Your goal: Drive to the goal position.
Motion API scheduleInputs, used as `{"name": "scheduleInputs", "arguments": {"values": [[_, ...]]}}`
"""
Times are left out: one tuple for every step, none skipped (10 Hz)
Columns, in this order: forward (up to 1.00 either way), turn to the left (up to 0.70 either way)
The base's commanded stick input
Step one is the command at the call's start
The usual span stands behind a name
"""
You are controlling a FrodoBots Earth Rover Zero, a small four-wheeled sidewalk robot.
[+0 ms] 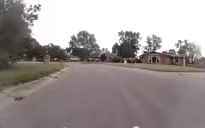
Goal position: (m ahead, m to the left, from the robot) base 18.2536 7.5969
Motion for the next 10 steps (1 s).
{"name": "scheduleInputs", "arguments": {"values": [[0.70, 0.00], [0.70, 0.00], [0.70, 0.00], [0.70, 0.00], [0.70, 0.00], [0.70, 0.00], [0.70, 0.00], [0.70, 0.00], [0.70, 0.00], [0.70, 0.00]]}}
